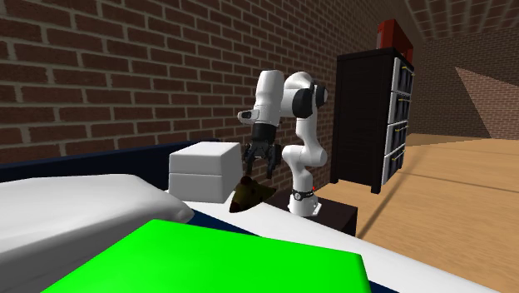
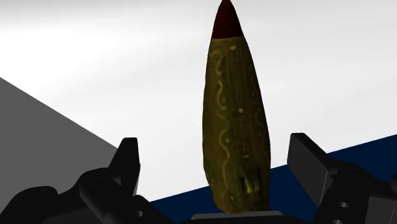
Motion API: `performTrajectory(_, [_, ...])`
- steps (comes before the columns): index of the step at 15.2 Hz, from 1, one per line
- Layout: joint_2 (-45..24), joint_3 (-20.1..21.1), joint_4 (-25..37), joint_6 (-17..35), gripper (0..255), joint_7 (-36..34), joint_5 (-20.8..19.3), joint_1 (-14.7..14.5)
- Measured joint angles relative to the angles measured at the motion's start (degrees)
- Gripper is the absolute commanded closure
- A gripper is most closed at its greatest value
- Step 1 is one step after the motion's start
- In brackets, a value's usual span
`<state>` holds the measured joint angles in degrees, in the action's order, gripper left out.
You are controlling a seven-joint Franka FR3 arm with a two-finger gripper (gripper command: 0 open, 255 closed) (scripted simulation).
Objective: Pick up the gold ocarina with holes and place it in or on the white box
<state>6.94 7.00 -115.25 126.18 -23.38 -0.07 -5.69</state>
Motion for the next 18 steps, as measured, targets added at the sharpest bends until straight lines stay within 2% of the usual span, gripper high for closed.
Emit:
performTrajectory(2, [-3.04,0.57,3.54,1.03,0,-1.41,-0.73,-0.28])
performTrajectory(10, [-6.65,0.83,2.72,6.02,0,-2.33,-1.55,-0.42])
performTrajectory(16, [-7.17,0.87,2.82,6.46,0,-2.49,-1.69,-0.46])
performTrajectory(17, [-7.17,0.87,2.82,6.46,255,-2.49,-1.69,-0.46])
performTrajectory(18, [-7.17,0.87,2.82,6.46,255,-2.49,-1.69,-0.46])
